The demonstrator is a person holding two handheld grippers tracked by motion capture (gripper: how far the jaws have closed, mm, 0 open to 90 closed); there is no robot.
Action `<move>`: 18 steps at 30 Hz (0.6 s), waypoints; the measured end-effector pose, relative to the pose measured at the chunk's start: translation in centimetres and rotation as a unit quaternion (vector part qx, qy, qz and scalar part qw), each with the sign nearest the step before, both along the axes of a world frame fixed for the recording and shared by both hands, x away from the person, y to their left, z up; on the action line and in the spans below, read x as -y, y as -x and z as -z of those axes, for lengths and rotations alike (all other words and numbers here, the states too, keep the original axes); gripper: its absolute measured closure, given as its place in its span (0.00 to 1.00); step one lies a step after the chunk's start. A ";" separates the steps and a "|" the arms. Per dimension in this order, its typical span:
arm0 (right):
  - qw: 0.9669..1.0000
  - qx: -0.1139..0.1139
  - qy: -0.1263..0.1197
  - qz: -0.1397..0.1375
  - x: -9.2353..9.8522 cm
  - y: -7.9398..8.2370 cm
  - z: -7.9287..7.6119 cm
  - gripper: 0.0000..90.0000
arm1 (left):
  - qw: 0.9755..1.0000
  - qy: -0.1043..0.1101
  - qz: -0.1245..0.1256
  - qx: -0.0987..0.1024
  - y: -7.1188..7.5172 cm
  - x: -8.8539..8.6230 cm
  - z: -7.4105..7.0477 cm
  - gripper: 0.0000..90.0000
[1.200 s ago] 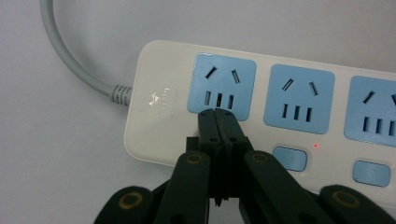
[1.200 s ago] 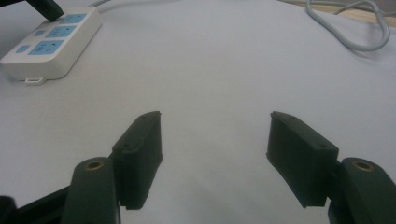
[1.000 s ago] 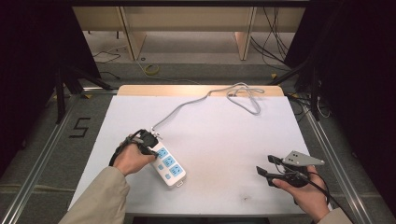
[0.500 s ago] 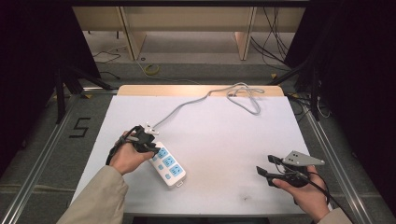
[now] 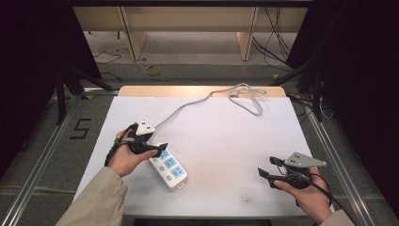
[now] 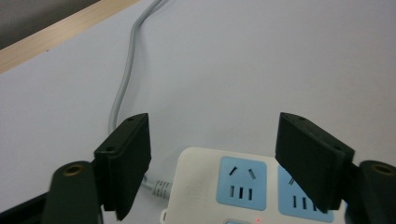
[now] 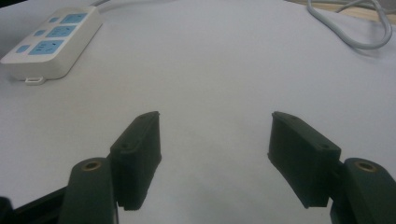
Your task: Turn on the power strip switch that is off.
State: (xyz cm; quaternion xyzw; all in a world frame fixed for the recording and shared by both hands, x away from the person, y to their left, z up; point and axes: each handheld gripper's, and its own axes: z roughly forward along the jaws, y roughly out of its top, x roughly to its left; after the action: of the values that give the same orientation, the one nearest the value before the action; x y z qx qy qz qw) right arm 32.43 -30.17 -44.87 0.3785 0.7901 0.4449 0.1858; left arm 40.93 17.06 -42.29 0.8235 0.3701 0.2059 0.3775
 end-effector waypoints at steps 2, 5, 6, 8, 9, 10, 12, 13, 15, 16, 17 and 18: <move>1.000 -0.001 -0.001 -0.001 0.0 0.0 0.1 0.38 | 1.000 0.014 0.005 0.004 0.2 0.0 -0.1 0.23; 1.000 -0.002 -0.002 -0.001 -0.1 0.0 0.1 0.37 | 0.999 0.032 0.013 0.005 0.6 0.0 0.0 0.21; 1.000 -0.001 -0.002 -0.003 -0.1 -0.1 0.1 0.37 | 0.999 0.032 0.013 0.007 0.7 -0.1 0.0 0.20; 1.000 -0.002 -0.004 -0.002 -0.1 -0.1 0.1 0.37 | 0.999 0.034 0.009 0.018 1.0 -0.2 0.1 0.18; 1.000 0.000 -0.003 -0.003 0.0 -0.1 0.1 0.36 | 0.999 0.036 0.006 0.022 1.1 -0.2 0.2 0.18; 1.000 -0.001 -0.003 -0.004 0.0 -0.1 0.1 0.36 | 0.999 0.041 0.006 0.026 1.3 -0.1 0.3 0.18; 1.000 -0.004 -0.005 -0.003 0.0 -0.2 0.2 0.35 | 0.999 0.043 0.009 0.026 1.6 -0.2 0.5 0.18; 1.000 -0.005 -0.005 -0.003 0.0 -0.2 0.2 0.34 | 0.999 0.045 0.009 0.025 1.8 -0.2 0.5 0.17; 1.000 -0.004 -0.006 -0.004 0.0 -0.2 0.3 0.34 | 0.999 0.042 0.008 0.028 2.0 -0.5 0.7 0.17; 1.000 -0.004 -0.005 -0.004 0.0 -0.2 0.3 0.34 | 0.999 0.042 0.007 0.029 2.2 -0.6 0.8 0.16; 1.000 -0.004 -0.005 -0.004 0.0 -0.2 0.3 0.34 | 0.999 0.043 0.005 0.028 2.3 -0.8 0.9 0.16; 1.000 -0.003 -0.005 -0.004 0.0 -0.2 0.3 0.33 | 0.999 0.040 0.006 0.028 2.4 -1.0 1.0 0.15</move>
State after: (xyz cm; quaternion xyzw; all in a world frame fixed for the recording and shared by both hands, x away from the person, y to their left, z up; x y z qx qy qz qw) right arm 32.66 -30.14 -45.16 0.3774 0.7900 0.4488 0.1794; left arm 38.51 18.05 -43.27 0.8037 0.3627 0.2115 0.4217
